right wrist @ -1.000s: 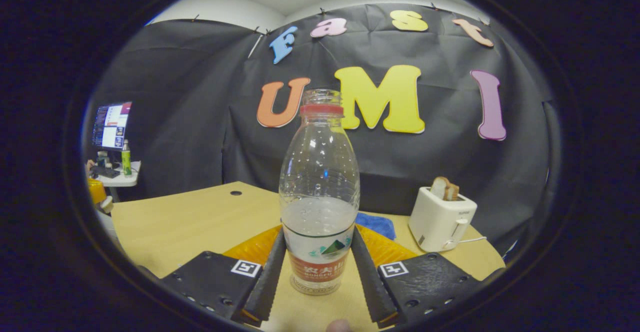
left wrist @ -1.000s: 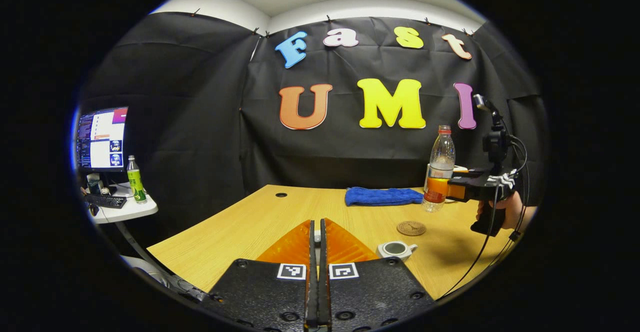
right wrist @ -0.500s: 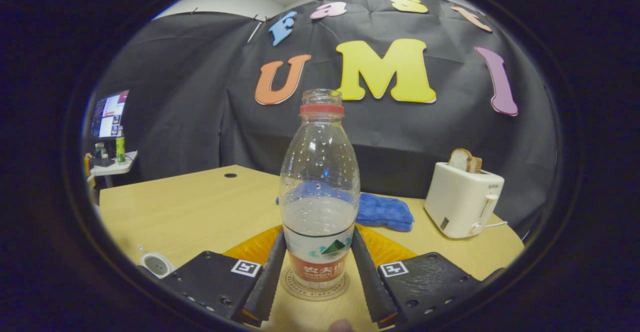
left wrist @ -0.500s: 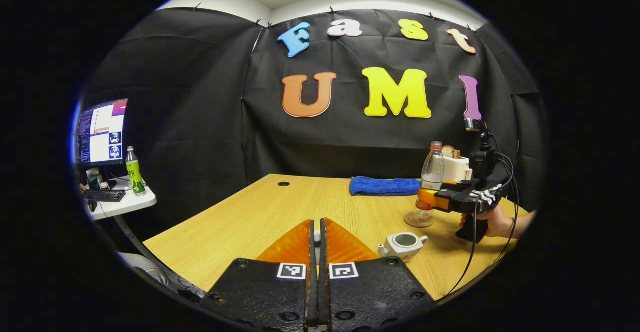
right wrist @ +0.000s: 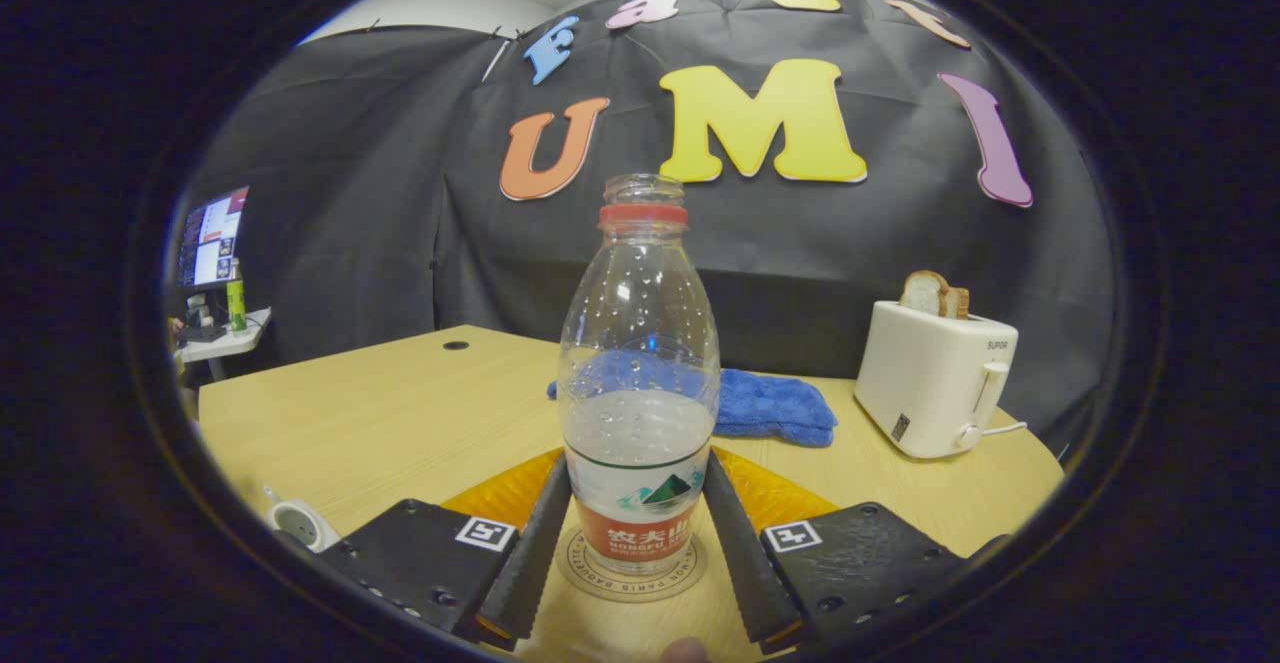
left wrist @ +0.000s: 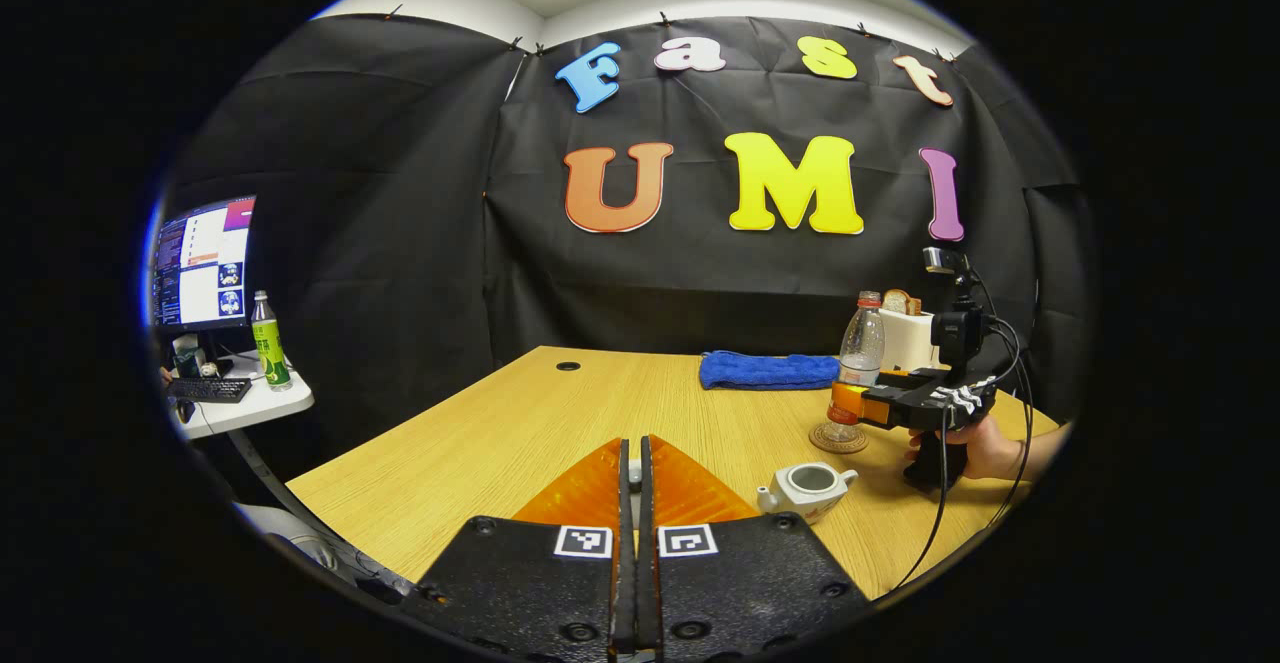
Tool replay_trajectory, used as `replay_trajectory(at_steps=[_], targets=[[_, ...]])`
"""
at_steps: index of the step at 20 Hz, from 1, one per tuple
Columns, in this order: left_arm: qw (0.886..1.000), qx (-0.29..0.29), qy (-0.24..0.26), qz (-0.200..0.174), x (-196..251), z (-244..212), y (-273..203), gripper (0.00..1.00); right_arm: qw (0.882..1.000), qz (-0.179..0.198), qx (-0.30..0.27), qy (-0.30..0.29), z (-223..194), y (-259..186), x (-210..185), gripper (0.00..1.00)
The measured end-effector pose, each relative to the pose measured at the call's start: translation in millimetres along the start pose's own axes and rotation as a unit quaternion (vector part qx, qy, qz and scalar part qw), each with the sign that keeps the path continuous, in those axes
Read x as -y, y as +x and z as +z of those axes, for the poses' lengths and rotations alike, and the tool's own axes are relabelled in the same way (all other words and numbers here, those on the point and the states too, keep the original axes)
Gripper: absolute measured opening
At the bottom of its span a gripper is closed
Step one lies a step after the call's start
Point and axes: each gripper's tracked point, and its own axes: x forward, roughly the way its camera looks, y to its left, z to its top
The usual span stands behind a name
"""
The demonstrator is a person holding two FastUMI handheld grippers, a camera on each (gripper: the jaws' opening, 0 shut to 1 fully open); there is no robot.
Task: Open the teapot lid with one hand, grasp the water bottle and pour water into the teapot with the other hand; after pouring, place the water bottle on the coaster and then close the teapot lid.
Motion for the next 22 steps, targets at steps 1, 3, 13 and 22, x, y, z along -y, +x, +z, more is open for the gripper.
replay_trajectory(at_steps=[1, 3, 13, 22], targets=[[1.0, 0.001, 0.001, 0.0, 0.8, 0.7, -0.7, 0.03, 1.0, 0.0, -0.001, 0.002, -1.2, 0.2, -0.4, 0.81], [1.0, 0.003, 0.003, 0.0, 2.3, 3.3, -0.8, 0.03, 1.0, 0.0, -0.004, 0.003, -2.6, -1.2, 0.2, 0.99], [0.999, 0.037, 0.01, -0.036, 45.1, 27.4, -11.8, 0.03, 0.998, 0.0, -0.008, 0.065, -4.6, -109.2, 10.4, 0.98], [0.99, 0.056, 0.029, -0.127, 149.0, 35.1, -0.5, 0.03, 0.991, -0.108, 0.077, 0.017, 3.5, -260.8, 79.4, 0.98]])
